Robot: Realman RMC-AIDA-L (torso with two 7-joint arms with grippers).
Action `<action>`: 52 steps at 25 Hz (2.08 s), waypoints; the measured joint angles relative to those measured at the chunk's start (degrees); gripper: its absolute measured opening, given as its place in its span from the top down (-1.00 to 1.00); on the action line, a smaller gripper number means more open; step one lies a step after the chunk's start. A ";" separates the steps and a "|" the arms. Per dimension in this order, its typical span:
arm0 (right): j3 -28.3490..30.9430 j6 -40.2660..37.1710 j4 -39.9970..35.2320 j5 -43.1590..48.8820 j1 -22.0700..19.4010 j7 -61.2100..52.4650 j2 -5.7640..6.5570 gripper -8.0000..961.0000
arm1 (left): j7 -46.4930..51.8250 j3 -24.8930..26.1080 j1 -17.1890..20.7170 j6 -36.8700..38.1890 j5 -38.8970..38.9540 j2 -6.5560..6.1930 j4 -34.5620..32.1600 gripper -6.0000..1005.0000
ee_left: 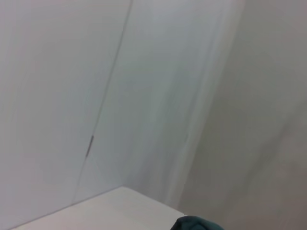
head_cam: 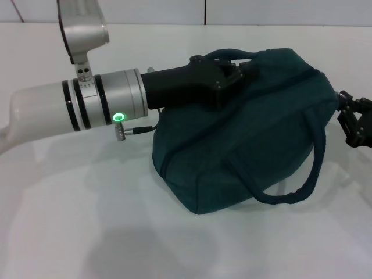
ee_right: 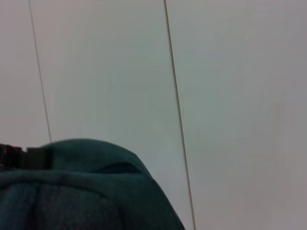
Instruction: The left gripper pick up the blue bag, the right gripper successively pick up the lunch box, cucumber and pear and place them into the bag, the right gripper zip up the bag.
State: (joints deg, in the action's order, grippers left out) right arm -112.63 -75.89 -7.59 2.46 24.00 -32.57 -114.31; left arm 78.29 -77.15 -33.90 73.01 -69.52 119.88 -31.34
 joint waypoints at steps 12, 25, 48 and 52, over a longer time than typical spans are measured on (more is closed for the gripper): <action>1.20 -4.30 0.11 -0.51 -0.84 -3.60 1.29 0.35 | -5.76 -0.01 3.45 3.33 10.12 0.05 1.45 0.29; 0.16 -23.45 0.94 6.46 -1.18 -15.68 6.98 -0.34 | -14.25 -0.27 5.38 17.25 13.24 -0.08 2.46 -0.32; 0.51 -32.72 0.31 26.18 5.00 -7.65 5.01 -0.38 | -41.24 -1.98 11.96 27.33 6.04 -0.33 12.12 -0.34; 0.57 -30.71 0.20 25.90 4.49 -6.09 3.83 -0.38 | -41.27 -1.86 12.06 26.67 5.93 -0.59 12.23 -0.34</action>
State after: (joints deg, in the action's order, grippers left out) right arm -112.06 -106.60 -7.39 28.36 28.49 -38.65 -110.48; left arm 37.02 -79.02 -21.84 99.68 -63.59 119.29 -19.11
